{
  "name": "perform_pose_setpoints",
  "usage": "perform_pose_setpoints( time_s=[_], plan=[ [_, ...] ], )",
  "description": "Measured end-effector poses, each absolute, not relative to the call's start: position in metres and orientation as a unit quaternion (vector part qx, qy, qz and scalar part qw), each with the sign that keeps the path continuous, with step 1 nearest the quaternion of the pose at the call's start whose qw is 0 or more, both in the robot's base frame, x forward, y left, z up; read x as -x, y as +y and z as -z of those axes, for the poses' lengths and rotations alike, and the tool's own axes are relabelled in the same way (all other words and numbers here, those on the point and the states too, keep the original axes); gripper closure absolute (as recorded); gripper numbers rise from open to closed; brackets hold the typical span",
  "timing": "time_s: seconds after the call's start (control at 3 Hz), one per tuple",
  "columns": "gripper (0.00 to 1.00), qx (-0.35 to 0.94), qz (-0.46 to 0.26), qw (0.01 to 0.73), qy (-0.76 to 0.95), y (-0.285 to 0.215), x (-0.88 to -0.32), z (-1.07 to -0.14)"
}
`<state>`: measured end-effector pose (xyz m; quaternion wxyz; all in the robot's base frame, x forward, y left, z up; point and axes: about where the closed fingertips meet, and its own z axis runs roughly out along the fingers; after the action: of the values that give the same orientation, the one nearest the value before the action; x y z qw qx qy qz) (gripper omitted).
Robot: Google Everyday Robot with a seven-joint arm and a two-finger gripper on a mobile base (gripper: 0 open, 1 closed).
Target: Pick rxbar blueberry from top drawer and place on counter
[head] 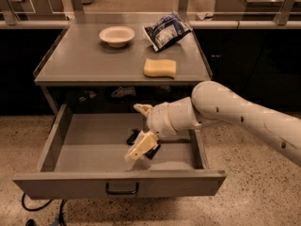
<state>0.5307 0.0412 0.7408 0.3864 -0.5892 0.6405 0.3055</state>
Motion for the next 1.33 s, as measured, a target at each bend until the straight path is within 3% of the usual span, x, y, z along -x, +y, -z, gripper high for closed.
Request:
perform_pose_setpoints(
  time_s=[0.33, 1.33],
  plan=[
    [0.00, 0.583, -0.305, 0.389, 0.644, 0.077, -0.526, -0.738],
    [0.00, 0.572, -0.325, 0.370, 0.656, 0.058, -0.555, -0.703]
  ],
)
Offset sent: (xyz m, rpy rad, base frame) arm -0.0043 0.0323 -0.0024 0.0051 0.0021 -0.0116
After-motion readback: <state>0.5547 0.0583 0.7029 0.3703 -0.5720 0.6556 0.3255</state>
